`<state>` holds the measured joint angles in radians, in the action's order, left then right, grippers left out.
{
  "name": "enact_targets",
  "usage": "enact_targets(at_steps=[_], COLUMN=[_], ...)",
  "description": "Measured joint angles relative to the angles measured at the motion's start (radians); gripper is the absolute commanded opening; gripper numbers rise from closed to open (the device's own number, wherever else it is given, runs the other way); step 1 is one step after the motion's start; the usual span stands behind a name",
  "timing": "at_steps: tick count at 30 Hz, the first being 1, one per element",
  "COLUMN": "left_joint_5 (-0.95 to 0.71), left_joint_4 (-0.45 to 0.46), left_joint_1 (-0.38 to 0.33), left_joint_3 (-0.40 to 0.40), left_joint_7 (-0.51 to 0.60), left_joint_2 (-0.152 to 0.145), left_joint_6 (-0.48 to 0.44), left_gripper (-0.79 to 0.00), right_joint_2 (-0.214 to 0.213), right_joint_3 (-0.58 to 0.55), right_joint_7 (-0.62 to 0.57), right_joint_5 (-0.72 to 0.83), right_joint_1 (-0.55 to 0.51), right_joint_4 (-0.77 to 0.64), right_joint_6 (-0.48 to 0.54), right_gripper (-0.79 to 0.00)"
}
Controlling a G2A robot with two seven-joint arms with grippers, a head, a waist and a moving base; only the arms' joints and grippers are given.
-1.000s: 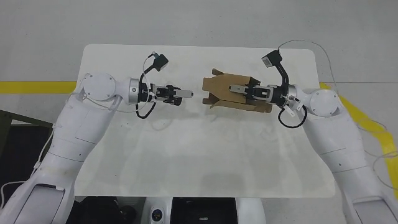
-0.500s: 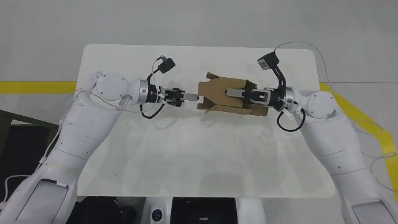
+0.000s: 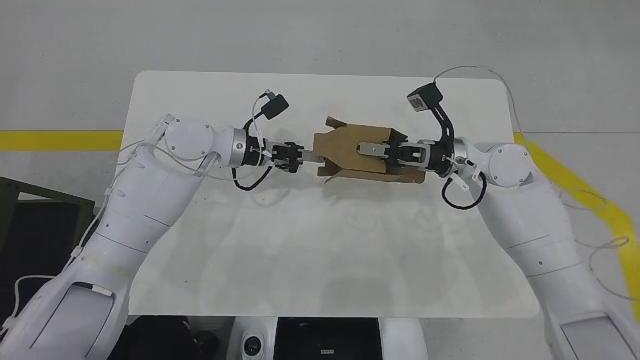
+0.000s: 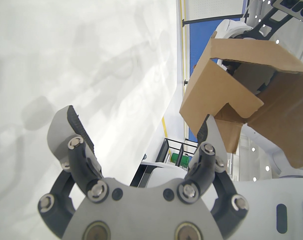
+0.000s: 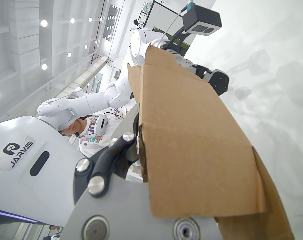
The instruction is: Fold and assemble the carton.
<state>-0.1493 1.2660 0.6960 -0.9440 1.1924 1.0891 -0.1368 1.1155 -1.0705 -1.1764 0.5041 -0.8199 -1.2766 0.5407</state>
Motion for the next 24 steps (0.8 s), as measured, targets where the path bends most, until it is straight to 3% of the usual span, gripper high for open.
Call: enact_targets(at_steps=[24], left_joint_5=[-0.043], left_joint_4=[-0.074], left_joint_1=[-0.061], left_joint_3=[0.039], left_joint_7=[-0.007], left_joint_2=[0.028], left_joint_6=[-0.03], left_gripper=[0.0], right_joint_2=[0.04], right_joint_3=[0.084], right_joint_7=[-0.056], right_joint_5=[0.069], right_joint_1=[0.079], right_joint_4=[0.108], right_joint_6=[0.04], right_gripper=[-0.785])
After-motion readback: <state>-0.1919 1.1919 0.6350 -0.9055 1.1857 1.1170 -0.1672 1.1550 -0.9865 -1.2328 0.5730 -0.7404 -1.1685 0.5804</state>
